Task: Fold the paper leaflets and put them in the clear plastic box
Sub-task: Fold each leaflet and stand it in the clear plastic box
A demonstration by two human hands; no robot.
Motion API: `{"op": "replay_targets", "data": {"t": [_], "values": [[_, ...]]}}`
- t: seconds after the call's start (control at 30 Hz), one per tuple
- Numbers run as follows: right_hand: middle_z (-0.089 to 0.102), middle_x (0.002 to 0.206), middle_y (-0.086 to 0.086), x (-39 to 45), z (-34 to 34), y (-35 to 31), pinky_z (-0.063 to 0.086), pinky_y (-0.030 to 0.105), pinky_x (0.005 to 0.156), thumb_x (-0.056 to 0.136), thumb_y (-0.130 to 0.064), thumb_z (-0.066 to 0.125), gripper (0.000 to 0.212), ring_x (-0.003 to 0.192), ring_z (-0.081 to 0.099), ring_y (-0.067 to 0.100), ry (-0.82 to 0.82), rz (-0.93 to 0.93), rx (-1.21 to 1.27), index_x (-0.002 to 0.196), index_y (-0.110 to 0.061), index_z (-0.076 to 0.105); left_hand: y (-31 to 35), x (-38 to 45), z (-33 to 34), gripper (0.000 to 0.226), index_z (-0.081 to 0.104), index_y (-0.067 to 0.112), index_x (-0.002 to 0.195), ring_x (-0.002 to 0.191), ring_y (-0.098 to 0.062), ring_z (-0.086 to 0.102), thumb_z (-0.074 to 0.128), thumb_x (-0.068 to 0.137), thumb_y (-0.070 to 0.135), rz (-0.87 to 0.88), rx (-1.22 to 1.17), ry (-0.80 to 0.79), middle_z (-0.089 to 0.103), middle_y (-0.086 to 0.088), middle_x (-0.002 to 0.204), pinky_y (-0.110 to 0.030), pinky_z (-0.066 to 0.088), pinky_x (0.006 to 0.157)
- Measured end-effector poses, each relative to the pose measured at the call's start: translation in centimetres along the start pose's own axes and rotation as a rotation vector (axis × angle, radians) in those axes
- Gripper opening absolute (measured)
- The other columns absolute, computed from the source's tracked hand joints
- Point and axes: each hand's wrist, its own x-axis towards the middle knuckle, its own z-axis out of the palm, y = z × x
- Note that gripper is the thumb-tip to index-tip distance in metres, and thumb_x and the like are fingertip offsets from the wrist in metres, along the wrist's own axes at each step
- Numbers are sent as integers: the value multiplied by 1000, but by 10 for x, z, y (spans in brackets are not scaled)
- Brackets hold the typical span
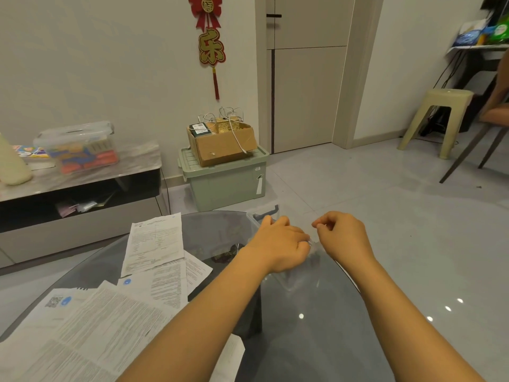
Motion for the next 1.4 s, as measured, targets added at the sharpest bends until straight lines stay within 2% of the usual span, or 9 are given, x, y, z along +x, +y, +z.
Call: {"op": "replay_targets", "data": {"t": [0.17,0.3,0.4,0.63,0.83,0.97,1.03,1.2,1.4], "values": [[61,82,0,-5,-2,3,36,12,55,90,-6,51,21,69,52,8,-9,-29,74,97,-9,69,1,1,1,59,52,30,131,119,-19,33,13,88,36,-43,4,8,41,3,145,-38,21,100],[64,89,1,-12,-3,6,41,17,65,90,-6,51,22,71,53,6,0,-64,124,98,-14,70,3,-17,-6,67,40,27,141,133,-17,26,11,81,38,-123,-81,131,32,4,151,-35,13,107],[61,100,2,-24,-8,0,45,23,74,90,-11,54,21,77,55,10,39,-117,159,101,-20,68,4,-46,-17,55,41,28,140,134,-14,25,17,92,38,-196,-145,241,34,6,150,-36,12,111],[54,91,-10,-72,4,-33,51,27,75,89,-13,57,19,75,55,7,-73,-340,165,98,-27,66,14,-145,-24,40,45,29,137,132,-12,28,28,101,34,-372,-197,337,39,7,144,-31,14,108],[52,89,-7,-108,37,-50,46,23,75,88,-11,58,21,75,52,9,-228,-492,91,104,-20,68,7,-222,-3,45,36,35,140,139,-12,23,25,99,47,-678,-214,226,28,11,152,-38,11,115],[50,89,-8,-123,60,-57,37,10,67,90,-15,56,24,75,48,3,-361,-543,21,110,-23,65,-13,-257,19,57,22,28,147,144,-20,15,30,96,52,-832,-256,88,15,2,157,-42,9,116],[49,90,-9,-126,66,-59,38,12,68,90,-18,56,23,75,48,3,-399,-555,-9,111,-24,64,-19,-264,25,68,12,26,149,145,-24,7,33,93,58,-860,-259,-21,6,-3,159,-45,7,117],[45,92,-14,-129,77,-61,42,19,74,90,-26,55,22,79,46,1,-528,-569,-125,112,-29,62,-19,-270,42,93,-11,28,149,143,-31,-19,39,84,71,-771,-202,-316,-21,-6,157,-51,-3,116],[44,109,-6,-127,75,-59,42,24,83,86,-31,61,42,98,49,11,-752,-457,-342,126,-27,52,-28,-263,53,93,-12,38,147,140,-20,-30,49,83,66,-603,-294,-234,-30,4,153,-47,-11,117]]}}
